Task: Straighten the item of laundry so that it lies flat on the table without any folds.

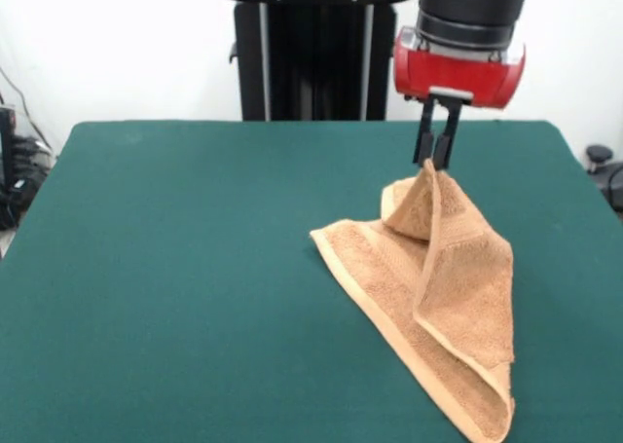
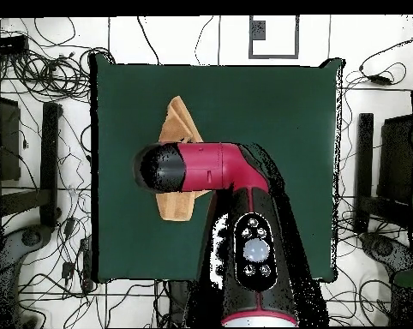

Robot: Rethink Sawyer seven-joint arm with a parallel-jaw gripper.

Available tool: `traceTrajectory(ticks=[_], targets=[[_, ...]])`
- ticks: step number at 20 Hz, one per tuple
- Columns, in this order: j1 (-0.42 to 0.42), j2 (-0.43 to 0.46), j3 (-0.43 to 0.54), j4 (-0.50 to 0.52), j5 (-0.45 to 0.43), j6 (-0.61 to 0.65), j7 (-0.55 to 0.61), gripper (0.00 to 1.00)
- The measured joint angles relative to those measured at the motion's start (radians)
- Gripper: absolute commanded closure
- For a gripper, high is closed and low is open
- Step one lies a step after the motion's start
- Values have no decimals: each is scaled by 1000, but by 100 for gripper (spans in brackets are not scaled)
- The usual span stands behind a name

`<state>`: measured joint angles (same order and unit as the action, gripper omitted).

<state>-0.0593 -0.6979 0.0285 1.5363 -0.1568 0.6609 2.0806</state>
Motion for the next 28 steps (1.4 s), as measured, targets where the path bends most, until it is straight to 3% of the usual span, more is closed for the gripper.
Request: traceTrajectory(ticks=[13, 28], targets=[[40, 35, -55, -57, 39, 0, 0, 100], [203, 70, -149, -188, 168, 68, 18, 100]])
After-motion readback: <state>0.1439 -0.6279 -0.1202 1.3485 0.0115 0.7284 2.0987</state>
